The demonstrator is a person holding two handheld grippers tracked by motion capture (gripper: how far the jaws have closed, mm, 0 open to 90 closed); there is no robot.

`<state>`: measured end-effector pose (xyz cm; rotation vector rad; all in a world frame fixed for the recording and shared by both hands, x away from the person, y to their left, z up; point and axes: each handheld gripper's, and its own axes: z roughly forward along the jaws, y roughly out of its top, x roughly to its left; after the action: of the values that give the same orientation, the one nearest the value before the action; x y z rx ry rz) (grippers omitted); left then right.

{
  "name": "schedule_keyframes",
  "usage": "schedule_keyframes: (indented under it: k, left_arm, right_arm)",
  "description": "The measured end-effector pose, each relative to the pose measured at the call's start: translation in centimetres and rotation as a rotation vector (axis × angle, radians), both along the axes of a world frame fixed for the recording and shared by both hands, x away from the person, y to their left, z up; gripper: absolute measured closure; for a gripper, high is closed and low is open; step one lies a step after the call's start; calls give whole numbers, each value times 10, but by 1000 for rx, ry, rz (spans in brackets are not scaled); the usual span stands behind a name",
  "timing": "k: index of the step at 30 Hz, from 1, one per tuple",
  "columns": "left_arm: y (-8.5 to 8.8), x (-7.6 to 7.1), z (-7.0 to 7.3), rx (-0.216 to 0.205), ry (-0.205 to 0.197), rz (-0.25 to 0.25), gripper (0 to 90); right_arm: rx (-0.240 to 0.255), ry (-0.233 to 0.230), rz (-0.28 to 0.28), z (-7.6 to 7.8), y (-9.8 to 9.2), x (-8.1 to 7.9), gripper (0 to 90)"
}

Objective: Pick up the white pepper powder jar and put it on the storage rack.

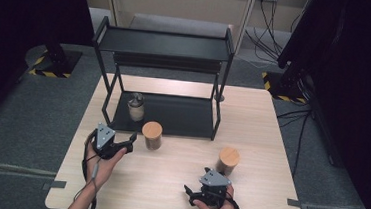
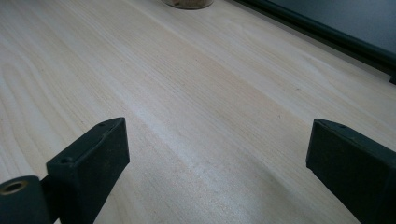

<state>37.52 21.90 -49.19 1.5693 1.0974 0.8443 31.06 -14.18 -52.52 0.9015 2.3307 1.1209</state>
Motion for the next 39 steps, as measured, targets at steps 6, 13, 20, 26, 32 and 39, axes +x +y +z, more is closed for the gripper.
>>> schedule_keyframes:
  k: [6, 13, 20, 26, 32, 39]
  left_arm:
    - [-1, -7, -7, -4, 5, -2, 106]
    - [-3, -16, -14, -18, 8, -16, 103]
    - [-1, -25, -22, -26, 27, -26, 103]
    - [1, -31, -27, -33, 38, -27, 102]
    - [1, -38, -29, -38, 38, -35, 102]
    - [3, -44, -33, -36, 42, -34, 101]
  right_arm:
    - [-1, -1, 0, 0, 0, 0, 62]
    - [-2, -1, -1, 0, 0, 0, 62]
    - [-3, -2, 1, 0, 0, -1, 62]
    - [-4, -1, 1, 0, 1, 0, 61]
    - [-6, -2, 3, 0, 1, -1, 60]
    - [-4, -1, 2, 0, 1, -1, 59]
